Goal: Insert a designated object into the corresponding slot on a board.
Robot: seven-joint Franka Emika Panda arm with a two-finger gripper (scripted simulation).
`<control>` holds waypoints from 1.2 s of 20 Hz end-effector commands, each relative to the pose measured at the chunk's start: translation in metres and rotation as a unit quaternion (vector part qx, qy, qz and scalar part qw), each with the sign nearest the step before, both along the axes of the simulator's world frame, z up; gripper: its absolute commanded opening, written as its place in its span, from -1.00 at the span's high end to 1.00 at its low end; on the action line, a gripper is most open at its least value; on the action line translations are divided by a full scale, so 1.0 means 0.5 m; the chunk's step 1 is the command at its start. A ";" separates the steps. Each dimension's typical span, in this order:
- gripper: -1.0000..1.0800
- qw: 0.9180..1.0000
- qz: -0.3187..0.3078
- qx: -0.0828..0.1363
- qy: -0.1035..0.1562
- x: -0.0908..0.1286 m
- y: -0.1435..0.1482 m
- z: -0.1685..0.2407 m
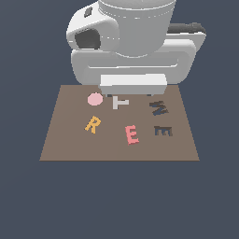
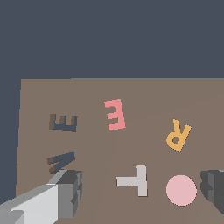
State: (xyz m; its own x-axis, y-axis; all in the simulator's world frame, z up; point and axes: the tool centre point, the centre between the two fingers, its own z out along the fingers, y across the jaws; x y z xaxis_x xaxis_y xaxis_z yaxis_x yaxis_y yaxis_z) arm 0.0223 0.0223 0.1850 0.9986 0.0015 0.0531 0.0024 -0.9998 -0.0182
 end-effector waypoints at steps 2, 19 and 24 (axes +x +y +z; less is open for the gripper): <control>-0.92 1.000 0.010 -0.001 0.003 0.011 0.003 -0.032; -0.92 0.997 0.076 -0.010 0.023 0.088 0.030 -0.246; -0.92 0.996 0.083 -0.011 0.025 0.097 0.034 -0.268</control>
State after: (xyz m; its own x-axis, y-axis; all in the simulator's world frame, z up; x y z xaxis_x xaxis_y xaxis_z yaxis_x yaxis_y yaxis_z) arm 0.0690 0.0387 0.0534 0.9866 0.1632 0.0005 0.1632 -0.9866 -0.0010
